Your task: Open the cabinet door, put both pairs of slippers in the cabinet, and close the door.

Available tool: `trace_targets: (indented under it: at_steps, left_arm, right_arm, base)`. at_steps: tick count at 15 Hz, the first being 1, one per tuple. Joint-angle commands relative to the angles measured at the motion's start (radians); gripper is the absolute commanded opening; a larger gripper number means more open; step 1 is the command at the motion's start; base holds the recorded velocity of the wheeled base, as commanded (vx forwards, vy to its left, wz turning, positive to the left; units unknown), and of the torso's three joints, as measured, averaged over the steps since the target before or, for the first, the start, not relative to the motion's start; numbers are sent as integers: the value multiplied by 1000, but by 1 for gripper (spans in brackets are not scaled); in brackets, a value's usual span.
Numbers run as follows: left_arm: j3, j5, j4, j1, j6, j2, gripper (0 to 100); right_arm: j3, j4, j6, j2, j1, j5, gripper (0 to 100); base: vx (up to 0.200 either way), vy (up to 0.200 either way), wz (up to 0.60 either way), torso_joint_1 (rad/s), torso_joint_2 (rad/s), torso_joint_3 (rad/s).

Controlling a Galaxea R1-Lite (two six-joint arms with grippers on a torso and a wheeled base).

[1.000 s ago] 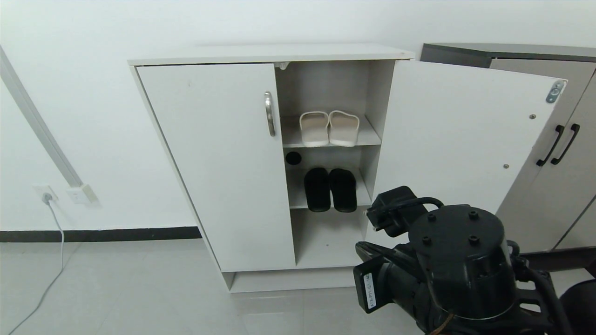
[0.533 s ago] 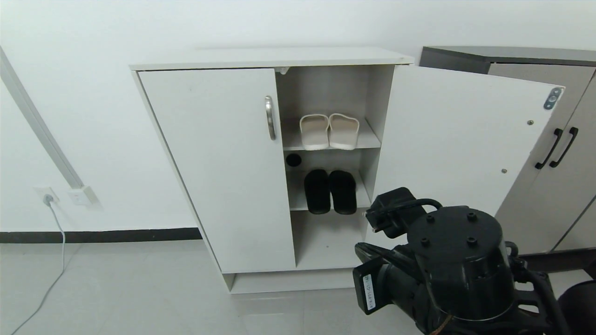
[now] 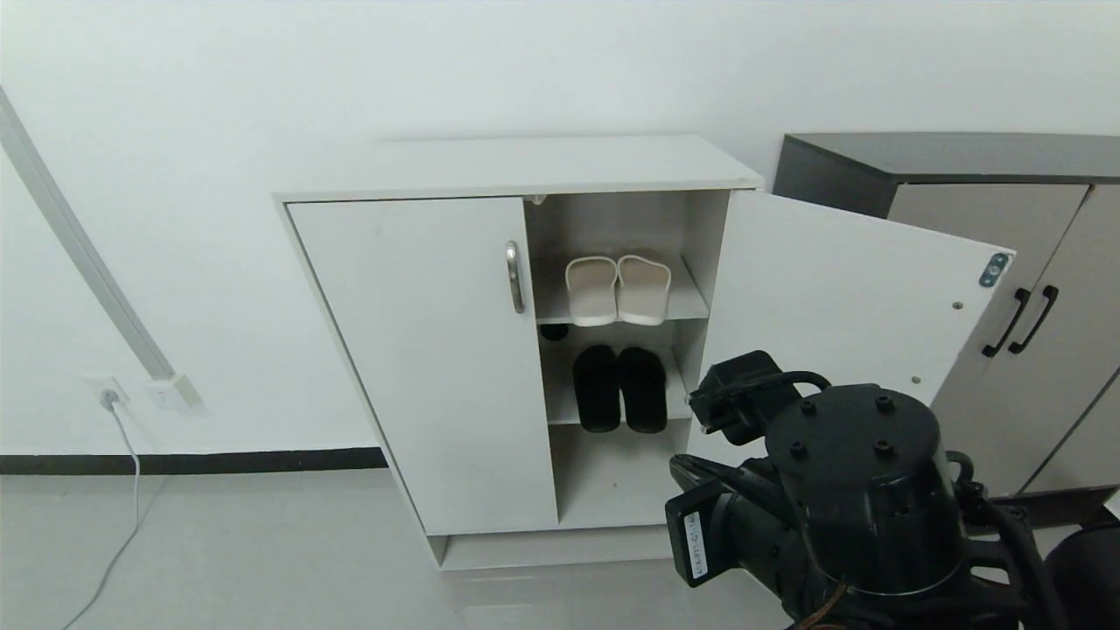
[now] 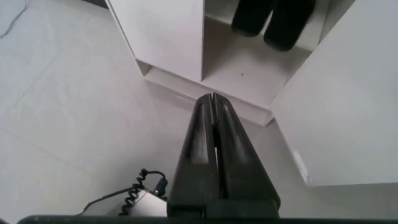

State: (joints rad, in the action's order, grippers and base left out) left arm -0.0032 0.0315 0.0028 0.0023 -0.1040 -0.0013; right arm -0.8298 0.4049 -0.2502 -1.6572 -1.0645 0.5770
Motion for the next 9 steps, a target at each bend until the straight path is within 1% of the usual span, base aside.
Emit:
trace_targets:
  at_steps: [1, 4, 9]
  left_arm:
    - [0, 1, 0, 1, 0, 1, 0]
    - [0, 1, 0, 1, 0, 1, 0]
    - [0, 1, 0, 1, 0, 1, 0]
  right_arm:
    - [0, 0, 0, 2, -2, 0, 0]
    - [0, 0, 0, 1, -2, 0, 0]
    - [0, 0, 0, 4, -2, 1, 0]
  base:
    - [0, 0, 0, 129, -466, -349]
    - [0, 0, 0, 139, -468, -330]
    - [0, 0, 0, 170, -482, -319]
